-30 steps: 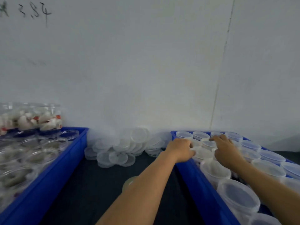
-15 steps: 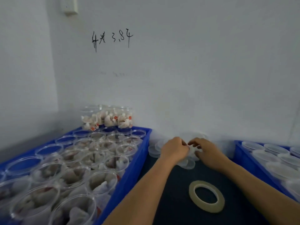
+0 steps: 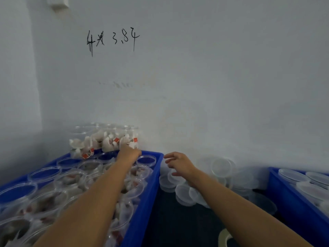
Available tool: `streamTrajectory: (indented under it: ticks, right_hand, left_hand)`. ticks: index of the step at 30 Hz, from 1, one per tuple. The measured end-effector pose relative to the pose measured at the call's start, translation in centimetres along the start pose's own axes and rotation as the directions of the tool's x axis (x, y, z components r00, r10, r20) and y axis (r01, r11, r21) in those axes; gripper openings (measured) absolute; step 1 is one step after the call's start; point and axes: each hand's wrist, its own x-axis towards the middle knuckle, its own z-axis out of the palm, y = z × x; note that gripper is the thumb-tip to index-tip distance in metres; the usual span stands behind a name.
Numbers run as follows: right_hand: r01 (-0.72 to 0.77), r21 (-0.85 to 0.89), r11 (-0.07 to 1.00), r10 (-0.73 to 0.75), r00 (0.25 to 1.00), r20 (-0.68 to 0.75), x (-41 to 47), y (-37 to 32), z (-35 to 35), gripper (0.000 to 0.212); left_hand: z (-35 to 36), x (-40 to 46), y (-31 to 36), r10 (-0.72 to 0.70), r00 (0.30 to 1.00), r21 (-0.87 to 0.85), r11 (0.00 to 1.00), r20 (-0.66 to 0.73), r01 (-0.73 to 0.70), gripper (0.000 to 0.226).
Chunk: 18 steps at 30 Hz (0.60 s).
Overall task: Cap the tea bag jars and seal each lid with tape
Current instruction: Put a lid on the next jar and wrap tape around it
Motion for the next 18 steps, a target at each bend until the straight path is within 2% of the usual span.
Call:
streamTrajectory:
  ticks: [4,5,6,8,9,14,18]
  right_hand:
    - [-0.027,0.136,0.990,0.026,1.000,0.008,4.2,0.8,1.6,0.037]
    - [-0.030,0.150,0.988,0.027,0.999,0.017,5.2,1.1,2.0,0.037]
    - [-0.028,0.156,0.987,0.024,0.999,0.026,6.2,1.2,2.4,0.037]
    - [-0.009,0.158,0.987,0.004,0.999,0.034,8.3,1.4,3.3,0.037]
    - [-0.002,0.157,0.988,-0.004,0.999,0.039,9.3,1.4,3.8,0.038]
    - [0.010,0.144,0.990,-0.027,0.993,0.114,12.4,0.9,6.7,0.042]
    - [0.003,0.142,0.990,-0.027,0.986,0.165,13.4,0.6,7.9,0.045]
  left_hand:
    - [0.8,4.1,-0.7,-0.047,0.996,-0.078,0.996,-0.081,0.041,0.020]
    - [1.0,4.8,-0.9,-0.078,0.992,-0.111,0.992,-0.095,0.068,0.030]
    - [1.2,5.7,-1.2,-0.101,0.989,-0.145,0.986,-0.108,0.085,0.051]
    - [1.7,7.1,-2.0,-0.097,0.981,-0.137,0.988,-0.168,0.074,0.086]
    - [1.9,7.7,-2.4,-0.078,0.975,-0.118,0.992,-0.210,0.054,0.095]
    - [2.9,10.7,-3.4,0.013,0.959,-0.014,1.000,-0.283,-0.018,0.103]
    - [3.5,11.7,-3.2,-0.048,0.947,0.054,0.996,-0.318,0.069,0.120]
